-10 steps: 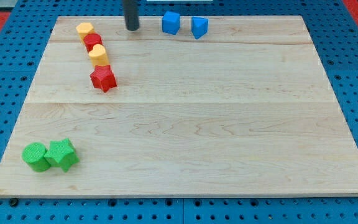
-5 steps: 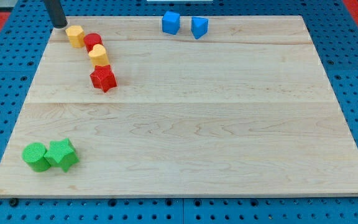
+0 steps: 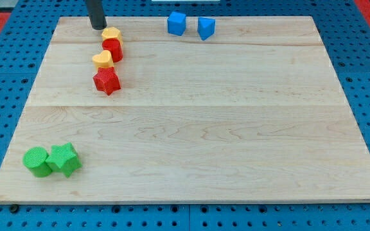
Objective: Push the yellow hexagon into the red circle
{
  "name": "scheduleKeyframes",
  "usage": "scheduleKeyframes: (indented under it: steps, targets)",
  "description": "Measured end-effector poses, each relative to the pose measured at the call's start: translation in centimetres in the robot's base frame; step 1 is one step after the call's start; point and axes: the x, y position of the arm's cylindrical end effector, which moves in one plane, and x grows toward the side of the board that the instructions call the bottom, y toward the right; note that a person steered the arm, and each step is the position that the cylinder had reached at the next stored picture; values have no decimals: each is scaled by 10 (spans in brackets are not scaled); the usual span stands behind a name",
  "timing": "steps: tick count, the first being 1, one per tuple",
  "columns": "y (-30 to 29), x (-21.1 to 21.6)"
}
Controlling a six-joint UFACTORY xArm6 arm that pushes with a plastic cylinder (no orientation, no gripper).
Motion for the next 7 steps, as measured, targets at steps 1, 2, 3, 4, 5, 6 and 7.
scheduleKeyframes:
  steps: [1, 2, 3, 4, 5, 6, 7]
  targets:
    - [5, -3]
    - [18, 1]
    - [23, 39]
    - [27, 63]
    - [38, 95]
    - [54, 120]
    - [31, 114]
